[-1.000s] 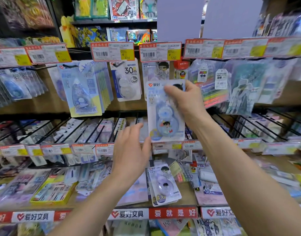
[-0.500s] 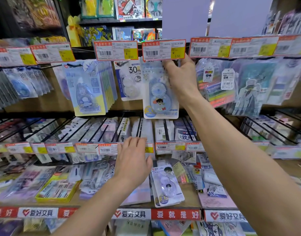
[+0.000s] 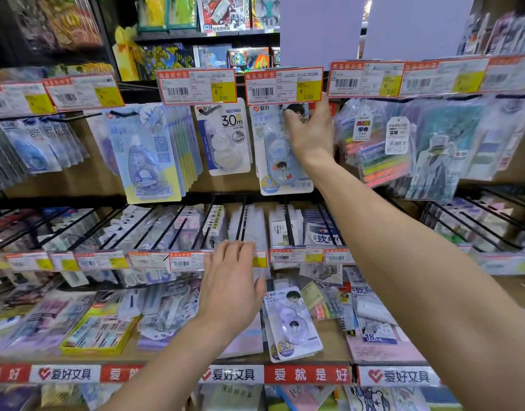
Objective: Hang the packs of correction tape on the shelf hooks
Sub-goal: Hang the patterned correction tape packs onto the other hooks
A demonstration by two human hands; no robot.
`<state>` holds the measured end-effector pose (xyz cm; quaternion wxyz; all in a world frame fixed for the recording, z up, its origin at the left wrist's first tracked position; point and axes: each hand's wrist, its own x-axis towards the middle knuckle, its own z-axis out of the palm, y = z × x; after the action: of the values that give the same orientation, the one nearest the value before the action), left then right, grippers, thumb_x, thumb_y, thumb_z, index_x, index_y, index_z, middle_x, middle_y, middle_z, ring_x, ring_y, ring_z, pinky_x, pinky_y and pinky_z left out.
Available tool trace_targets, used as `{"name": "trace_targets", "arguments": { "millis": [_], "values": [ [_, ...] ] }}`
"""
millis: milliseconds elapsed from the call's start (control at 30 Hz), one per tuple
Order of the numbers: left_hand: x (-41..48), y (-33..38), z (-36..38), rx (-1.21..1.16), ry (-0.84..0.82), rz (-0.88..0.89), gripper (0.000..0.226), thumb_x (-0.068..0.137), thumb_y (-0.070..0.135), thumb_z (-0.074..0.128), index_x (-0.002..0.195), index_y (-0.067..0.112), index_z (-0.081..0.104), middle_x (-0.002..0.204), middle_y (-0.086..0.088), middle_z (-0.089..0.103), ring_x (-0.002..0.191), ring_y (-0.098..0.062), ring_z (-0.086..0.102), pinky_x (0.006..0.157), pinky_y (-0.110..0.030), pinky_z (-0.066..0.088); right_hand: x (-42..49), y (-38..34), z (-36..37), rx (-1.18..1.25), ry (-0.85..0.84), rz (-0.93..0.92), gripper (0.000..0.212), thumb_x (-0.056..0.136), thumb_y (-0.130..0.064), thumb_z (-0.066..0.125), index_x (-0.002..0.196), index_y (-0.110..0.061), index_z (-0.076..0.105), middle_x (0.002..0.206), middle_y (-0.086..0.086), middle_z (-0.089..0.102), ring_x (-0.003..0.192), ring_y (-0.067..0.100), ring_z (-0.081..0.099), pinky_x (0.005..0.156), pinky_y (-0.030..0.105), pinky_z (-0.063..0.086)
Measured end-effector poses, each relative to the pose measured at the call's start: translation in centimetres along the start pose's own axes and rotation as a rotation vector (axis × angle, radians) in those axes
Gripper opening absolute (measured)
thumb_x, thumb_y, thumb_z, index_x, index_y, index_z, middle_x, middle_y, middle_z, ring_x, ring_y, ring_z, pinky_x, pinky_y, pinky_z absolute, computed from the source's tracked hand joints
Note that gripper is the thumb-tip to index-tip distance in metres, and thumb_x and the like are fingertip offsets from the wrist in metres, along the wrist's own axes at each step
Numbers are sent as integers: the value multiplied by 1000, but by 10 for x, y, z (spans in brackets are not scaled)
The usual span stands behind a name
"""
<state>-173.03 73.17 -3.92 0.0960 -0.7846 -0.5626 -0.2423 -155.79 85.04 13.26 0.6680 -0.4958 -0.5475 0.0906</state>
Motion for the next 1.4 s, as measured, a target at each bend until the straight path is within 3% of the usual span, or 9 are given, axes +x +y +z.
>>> {"name": "trace_targets", "arguments": {
  "millis": [133,233,600,700,800,933,1167,1267,1400],
  "values": [
    [-1,-1,0,5,-6,6,55,86,38,64,133,16,49,131,-4,53,130,-30,41,107,-49,37,14,13,12,-132,-29,63,51,99,-36,61,144,-18,48,141,4,62,128,29,59,99,34,44],
    [-2,-1,1,5,-8,3,56,85,37,65,134,15,49,131,-4,53,130,-31,41,107,-49,37,21,18,17,-187,-35,69,51,101,-39,57,146,-18,46,134,6,66,123,31,61,93,34,44],
    [2,-3,-3,-1,-32,-1,59,86,36,63,138,13,47,135,-4,51,133,-31,38,110,-49,34,-3,17,5,-372,-173,105,63,103,-39,53,155,-13,29,148,13,53,132,35,53,103,43,44],
    [4,-4,-5,-15,-46,-6,60,87,37,62,140,13,46,138,-4,50,135,-29,36,112,-47,32,-32,17,-12,-409,-229,119,57,98,-33,58,148,-16,39,134,11,61,122,34,59,99,43,49],
    [4,-4,-10,-26,-54,-5,60,86,36,63,139,12,47,138,-5,50,134,-30,37,111,-49,33,-64,14,-37,-485,-289,60,50,97,-35,58,143,-18,52,137,6,61,124,26,59,99,39,48],
    [-1,-4,-18,-59,-6,15,54,87,31,64,135,9,51,136,-9,52,133,-32,39,111,-52,34,-110,5,-67,-452,-319,-11,26,94,-34,61,116,-21,70,113,-3,73,106,19,67,93,40,54],
    [-40,9,0,-206,108,122,34,88,20,58,118,4,62,118,-10,59,116,-30,47,103,-41,40,-192,30,-99,-554,-557,111,15,92,-35,64,99,-25,73,84,-11,73,84,15,68,78,39,55],
    [-56,10,34,-223,-65,44,34,88,19,59,120,7,60,117,-9,59,113,-29,47,98,-37,41,-222,69,-93,-618,-699,273,13,92,-37,64,94,-27,71,83,-9,73,83,19,69,75,37,55],
    [-60,17,85,-216,-543,-227,44,91,29,56,130,10,50,126,-13,55,119,-33,45,99,-40,40,-244,141,-73,-732,-830,553,29,95,-40,61,113,-18,67,108,6,72,103,31,67,82,38,54]
  ]
}}
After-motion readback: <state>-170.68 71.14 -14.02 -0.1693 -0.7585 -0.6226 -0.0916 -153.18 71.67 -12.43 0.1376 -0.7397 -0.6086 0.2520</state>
